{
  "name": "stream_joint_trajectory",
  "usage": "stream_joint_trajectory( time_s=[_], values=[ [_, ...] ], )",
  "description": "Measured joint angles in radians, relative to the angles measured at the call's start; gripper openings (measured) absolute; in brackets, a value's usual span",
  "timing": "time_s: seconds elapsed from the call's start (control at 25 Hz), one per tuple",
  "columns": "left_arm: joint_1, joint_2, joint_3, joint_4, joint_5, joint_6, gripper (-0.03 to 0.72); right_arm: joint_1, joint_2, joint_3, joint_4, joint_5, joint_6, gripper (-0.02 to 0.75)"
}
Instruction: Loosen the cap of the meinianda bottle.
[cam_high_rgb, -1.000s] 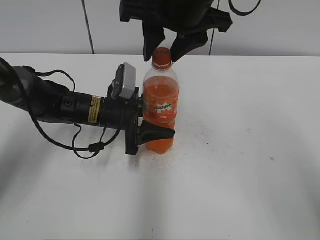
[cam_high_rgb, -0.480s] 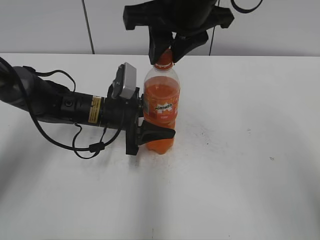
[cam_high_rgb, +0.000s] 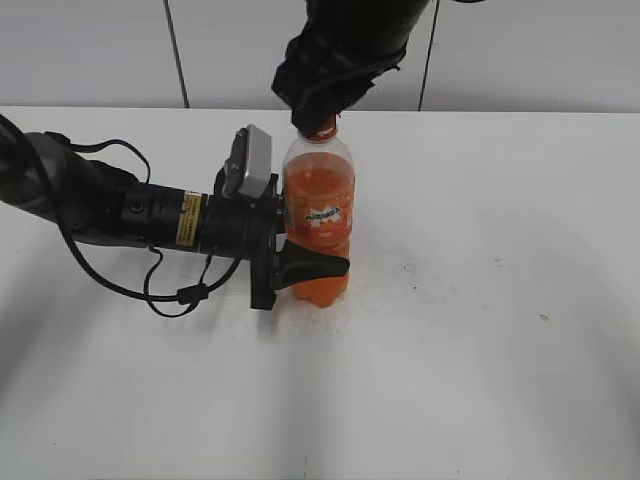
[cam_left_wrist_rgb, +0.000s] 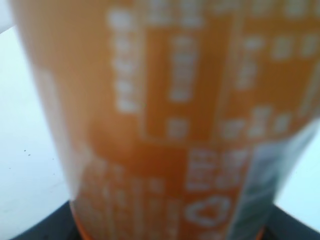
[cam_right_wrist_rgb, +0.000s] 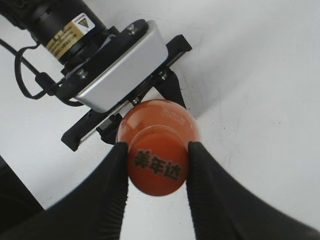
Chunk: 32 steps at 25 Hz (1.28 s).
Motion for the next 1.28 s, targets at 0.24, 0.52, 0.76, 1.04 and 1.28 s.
stream_joint_trajectory(
  time_s=[0.24,0.52,0.76,1.04,1.28],
  values=[
    [0.002,0.0,0.0,0.009,-0.006,0.013,0.384,0.0,0.011,-0.007,0.045,0.016,-0.3,0.27],
    [0.003,0.0,0.0,0.014,-0.009,0.018,0.384,0.0,0.019,-0.016,0.05,0.038,-0.584,0.27],
    [0.003,0.0,0.0,0.015,-0.01,0.025,0.384,0.0,0.02,-0.017,0.05,0.043,-0.789,0.27],
    [0.003,0.0,0.0,0.015,-0.01,0.025,0.384,0.0,0.02,-0.017,0.034,0.046,-0.971,0.27],
    [0.002,0.0,0.0,0.015,-0.009,0.025,0.384,0.0,0.02,-0.017,0.029,0.046,-1.242,0.272]
  ],
)
